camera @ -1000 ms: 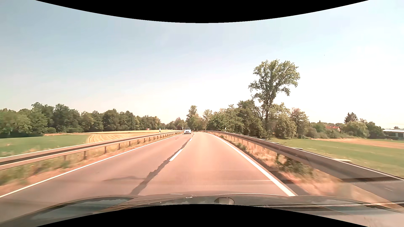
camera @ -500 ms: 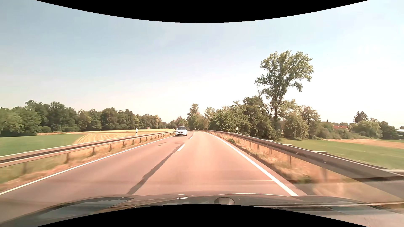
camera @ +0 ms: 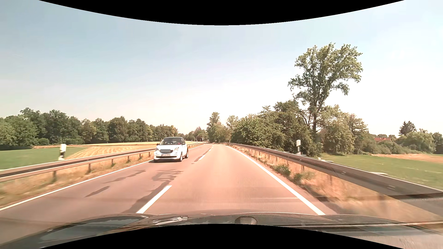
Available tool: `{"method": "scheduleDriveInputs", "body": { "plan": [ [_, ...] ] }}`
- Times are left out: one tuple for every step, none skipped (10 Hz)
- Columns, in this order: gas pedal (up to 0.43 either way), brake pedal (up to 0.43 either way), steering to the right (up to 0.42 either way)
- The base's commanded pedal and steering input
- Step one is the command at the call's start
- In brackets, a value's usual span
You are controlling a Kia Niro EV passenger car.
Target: Follow the waypoints while adhering to traffic rules and regulations
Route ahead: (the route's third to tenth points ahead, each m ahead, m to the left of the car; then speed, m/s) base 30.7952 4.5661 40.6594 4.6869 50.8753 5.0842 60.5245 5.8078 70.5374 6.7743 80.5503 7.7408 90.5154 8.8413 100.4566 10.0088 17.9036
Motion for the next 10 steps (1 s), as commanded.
{"method": "scheduleDriveInputs", "body": {
  "plan": [
    [0.150, 0.000, -0.008],
    [0.150, 0.000, -0.009],
    [0.150, 0.000, -0.009],
    [0.150, 0.000, -0.009],
    [0.150, 0.000, -0.010],
    [0.150, 0.000, -0.011],
    [0.150, 0.000, -0.011],
    [0.150, 0.000, -0.011],
    [0.150, 0.000, -0.010],
    [0.150, 0.000, -0.010]
  ]
}}
